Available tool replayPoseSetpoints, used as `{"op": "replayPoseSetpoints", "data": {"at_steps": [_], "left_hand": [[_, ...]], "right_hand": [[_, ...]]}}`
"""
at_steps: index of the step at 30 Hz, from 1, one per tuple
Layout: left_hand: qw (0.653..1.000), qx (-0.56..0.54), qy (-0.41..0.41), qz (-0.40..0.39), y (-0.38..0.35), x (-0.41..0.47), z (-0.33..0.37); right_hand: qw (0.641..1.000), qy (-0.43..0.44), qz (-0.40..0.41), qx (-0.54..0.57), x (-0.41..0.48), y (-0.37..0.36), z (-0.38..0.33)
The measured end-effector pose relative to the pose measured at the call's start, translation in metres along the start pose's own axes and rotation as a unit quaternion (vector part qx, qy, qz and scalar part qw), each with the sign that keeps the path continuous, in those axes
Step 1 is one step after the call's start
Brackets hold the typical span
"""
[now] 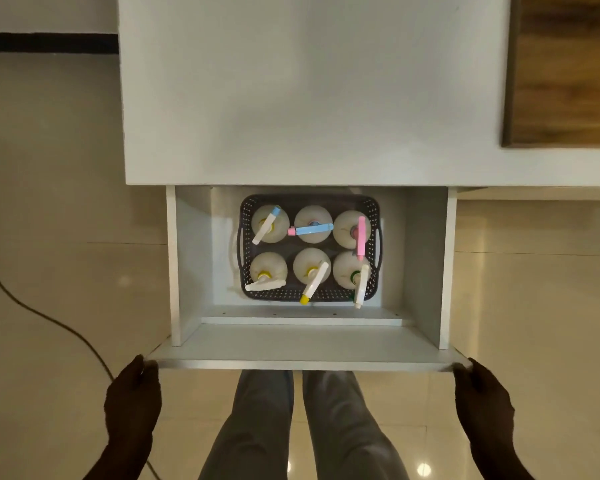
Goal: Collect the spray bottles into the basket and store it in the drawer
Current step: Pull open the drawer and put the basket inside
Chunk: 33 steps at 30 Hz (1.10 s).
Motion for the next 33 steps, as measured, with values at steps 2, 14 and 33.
{"op": "replayPoseSetpoints", "data": {"at_steps": [2,14,33], "left_hand": [[0.999,-0.034,0.006,0.008,-0.004,-0.001,-0.001],[0.972,-0.234,-0.007,0.026,-0.009,0.014,0.033],[0.901,-0.418,-0.119,-0.01,-0.001,0.055,0.185]], "right_hand": [[0.998,0.014,0.009,0.06,0.0,-0.005,-0.004],[0.978,0.038,0.053,0.197,0.016,0.002,-0.033],[0.915,0.126,0.023,0.382,0.054,0.04,-0.18]]}}
Point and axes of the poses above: each hand's wrist, its own x-axis towards the middle knuckle, its own y-axis out of the back of the hand, z = x × y, the point moved 6 cm from there along x, towards the middle knuckle, and after that the axes turned 15 degrees about -z, right-handed, at the moved point
